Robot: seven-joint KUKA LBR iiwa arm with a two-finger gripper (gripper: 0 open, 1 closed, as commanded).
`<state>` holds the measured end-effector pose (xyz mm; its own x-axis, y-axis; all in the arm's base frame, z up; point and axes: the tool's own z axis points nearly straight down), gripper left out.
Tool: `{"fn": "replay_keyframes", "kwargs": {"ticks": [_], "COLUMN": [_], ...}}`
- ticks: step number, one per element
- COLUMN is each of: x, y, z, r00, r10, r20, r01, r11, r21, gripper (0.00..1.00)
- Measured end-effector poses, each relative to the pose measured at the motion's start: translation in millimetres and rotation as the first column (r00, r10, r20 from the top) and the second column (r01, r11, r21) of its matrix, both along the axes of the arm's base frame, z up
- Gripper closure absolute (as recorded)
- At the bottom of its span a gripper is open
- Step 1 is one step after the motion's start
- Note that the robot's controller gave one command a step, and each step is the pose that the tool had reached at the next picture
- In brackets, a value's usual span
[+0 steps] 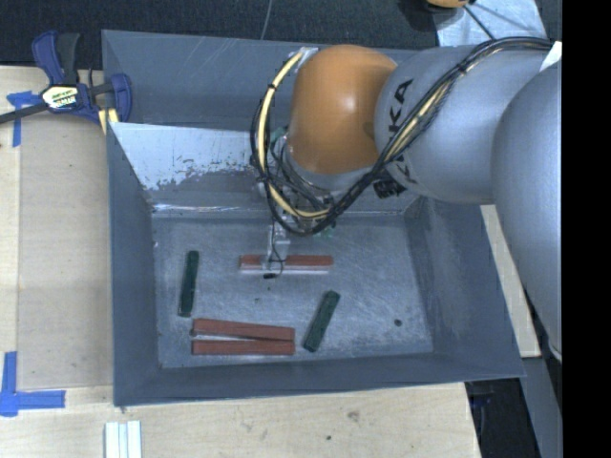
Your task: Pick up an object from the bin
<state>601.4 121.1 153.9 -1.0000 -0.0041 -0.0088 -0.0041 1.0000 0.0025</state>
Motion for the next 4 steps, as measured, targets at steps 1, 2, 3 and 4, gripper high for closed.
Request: {"fn": "replay_keyframes", "kwargs": {"ticks": [1, 2, 3, 4], "x": [6.4, -16.8, -16.8, -3.2], "y": [4, -13, -13, -28], "z": [-51, -83, -83, -15], "r00": [0.987, 0.971, 0.971, 0.929], "r10": [0.160, 0.241, 0.240, 0.370], "r20": [-0.005, -0.004, -0.004, -0.005], "r01": [-0.160, -0.241, -0.240, -0.370], "r11": [0.987, 0.971, 0.971, 0.929], "r21": [-0.003, -0.002, -0.002, -0.002], "gripper": [0.00, 1.00, 1.00, 1.00]}}
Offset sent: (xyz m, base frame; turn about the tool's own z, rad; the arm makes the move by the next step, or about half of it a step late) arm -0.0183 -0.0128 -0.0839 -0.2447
